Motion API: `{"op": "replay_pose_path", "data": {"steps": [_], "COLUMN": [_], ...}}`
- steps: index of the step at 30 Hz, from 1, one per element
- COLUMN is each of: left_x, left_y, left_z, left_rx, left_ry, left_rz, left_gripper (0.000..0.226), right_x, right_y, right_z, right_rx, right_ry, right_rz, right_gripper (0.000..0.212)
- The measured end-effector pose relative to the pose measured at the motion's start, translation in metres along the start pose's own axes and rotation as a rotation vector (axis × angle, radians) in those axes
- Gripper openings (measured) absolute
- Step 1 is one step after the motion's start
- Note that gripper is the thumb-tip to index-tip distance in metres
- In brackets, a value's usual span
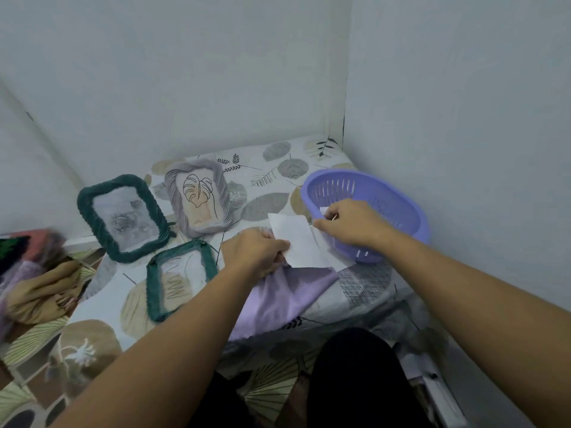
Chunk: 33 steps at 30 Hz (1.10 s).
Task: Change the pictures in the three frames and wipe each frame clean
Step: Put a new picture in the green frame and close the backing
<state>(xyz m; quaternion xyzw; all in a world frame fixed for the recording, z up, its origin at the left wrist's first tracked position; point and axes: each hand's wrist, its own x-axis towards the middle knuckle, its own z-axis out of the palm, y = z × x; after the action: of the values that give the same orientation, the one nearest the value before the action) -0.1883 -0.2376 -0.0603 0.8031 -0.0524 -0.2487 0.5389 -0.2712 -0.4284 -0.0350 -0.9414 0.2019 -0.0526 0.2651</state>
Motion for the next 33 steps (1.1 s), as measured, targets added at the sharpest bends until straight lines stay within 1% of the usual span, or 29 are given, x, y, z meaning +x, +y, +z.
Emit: {"op": "replay_pose_path", "data": {"steps": [2, 4, 9, 15, 18, 20, 22, 23, 24, 26, 27, 29, 31, 33], "left_x": [0.008, 0.016, 0.035, 0.041, 0.043, 0.042, 0.043, 0.044, 0.043, 0.043, 0.046, 0.048, 0.047, 0.048], "left_y": [0.005, 0.008, -0.003, -0.017, -0.016, -0.012, -0.008, -0.006, -0.002, 0.007, 0.012, 0.027, 0.038, 0.041], "left_z": [0.012, 0.025, 0.053, 0.059, 0.058, 0.055, 0.052, 0.05, 0.047, 0.041, 0.039, 0.041, 0.047, 0.053], "left_rx": [0.085, 0.141, 0.096, 0.109, 0.101, 0.106, 0.155, 0.181, 0.222, 0.292, 0.277, 0.175, 0.128, 0.133], "left_ry": [-0.007, -0.005, 0.007, -0.018, -0.046, -0.041, 0.005, 0.041, 0.083, 0.182, 0.206, 0.163, 0.093, 0.068], "left_rz": [0.015, 0.034, -0.002, -0.022, -0.036, -0.032, 0.011, 0.035, 0.059, 0.137, 0.175, 0.202, 0.177, 0.156], "left_gripper": [0.017, 0.021, 0.041, 0.046, 0.042, 0.039, 0.037, 0.033, 0.029, 0.026, 0.028, 0.034, 0.042, 0.039], "right_x": [0.001, 0.001, -0.003, -0.008, -0.011, -0.009, -0.004, -0.001, 0.003, 0.011, 0.013, 0.02, 0.025, 0.028], "right_y": [0.0, 0.002, 0.005, 0.005, 0.005, 0.007, 0.01, 0.011, 0.014, 0.02, 0.024, 0.035, 0.049, 0.061], "right_z": [-0.007, -0.008, 0.007, 0.021, 0.021, 0.02, 0.017, 0.014, 0.01, -0.001, -0.006, -0.015, -0.018, -0.017], "right_rx": [0.06, 0.097, 0.065, 0.042, 0.039, 0.07, 0.218, 0.288, 0.312, 0.244, 0.18, 0.041, -0.094, -0.2], "right_ry": [0.058, 0.06, 0.024, 0.043, 0.04, 0.027, 0.021, 0.027, 0.043, 0.09, 0.106, 0.106, 0.062, -0.005], "right_rz": [0.0, -0.014, -0.026, -0.039, -0.026, 0.0, 0.056, 0.082, 0.095, 0.109, 0.116, 0.128, 0.152, 0.191], "right_gripper": [0.047, 0.049, 0.038, 0.034, 0.038, 0.051, 0.067, 0.068, 0.066, 0.049, 0.041, 0.028, 0.029, 0.04]}}
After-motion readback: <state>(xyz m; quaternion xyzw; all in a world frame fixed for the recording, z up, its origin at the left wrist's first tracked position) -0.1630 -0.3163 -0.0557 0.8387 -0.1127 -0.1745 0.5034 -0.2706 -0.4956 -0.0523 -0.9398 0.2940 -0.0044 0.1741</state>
